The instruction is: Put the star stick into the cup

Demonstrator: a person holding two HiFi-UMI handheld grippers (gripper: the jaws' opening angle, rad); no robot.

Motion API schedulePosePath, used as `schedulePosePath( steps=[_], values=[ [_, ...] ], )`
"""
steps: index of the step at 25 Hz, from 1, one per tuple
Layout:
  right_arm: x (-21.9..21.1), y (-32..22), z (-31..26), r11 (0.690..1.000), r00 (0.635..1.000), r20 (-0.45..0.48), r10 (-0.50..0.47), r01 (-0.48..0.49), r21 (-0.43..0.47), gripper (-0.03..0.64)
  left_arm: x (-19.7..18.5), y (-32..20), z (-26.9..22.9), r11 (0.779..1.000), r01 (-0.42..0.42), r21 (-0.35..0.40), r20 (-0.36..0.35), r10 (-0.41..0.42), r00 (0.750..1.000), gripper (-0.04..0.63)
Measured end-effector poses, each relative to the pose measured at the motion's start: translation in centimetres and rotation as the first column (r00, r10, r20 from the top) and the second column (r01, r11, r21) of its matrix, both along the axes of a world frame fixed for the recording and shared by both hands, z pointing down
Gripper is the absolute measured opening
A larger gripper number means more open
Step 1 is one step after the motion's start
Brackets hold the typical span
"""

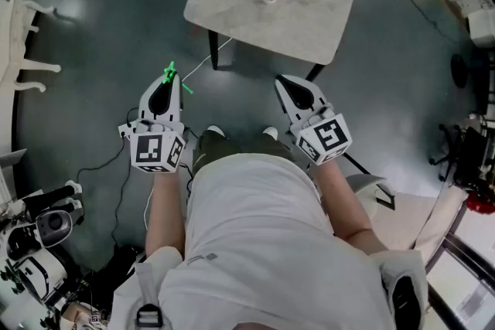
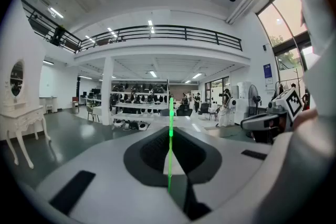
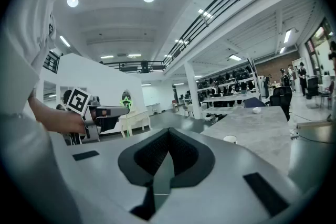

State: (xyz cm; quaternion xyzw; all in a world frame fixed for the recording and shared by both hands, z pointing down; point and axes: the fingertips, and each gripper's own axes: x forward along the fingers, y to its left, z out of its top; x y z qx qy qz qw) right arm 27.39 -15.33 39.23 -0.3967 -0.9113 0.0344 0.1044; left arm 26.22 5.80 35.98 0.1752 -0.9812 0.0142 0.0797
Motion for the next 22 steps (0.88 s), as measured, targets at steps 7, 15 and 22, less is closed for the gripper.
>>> schedulePosePath(
  steps=[7, 15, 22],
  values=[
    [-1.0, 12.4, 1.1, 0.998, 0.999, -0.015, -0.051, 0.052, 0.027, 0.009, 0.7, 12.8, 2.7, 0.999, 0.035, 0.037, -0.04, -0.033, 0.999, 0.017],
    [-3.6, 23.7, 2.3, 0.989, 0.995, -0.034, -0.089, 0.092, 0.114, 0.011, -0.3, 23.8, 5.7, 0.995, 0.033, 0.096, -0.071, -0.027, 0.997, 0.017],
    [-7.6, 27.1, 3.1, 0.984, 0.994, -0.059, -0.094, 0.102, 0.143, 0.01, -4.1, 26.9, 6.4, 0.997, 0.017, 0.073, -0.08, -0.011, 0.997, 0.017]
  ],
)
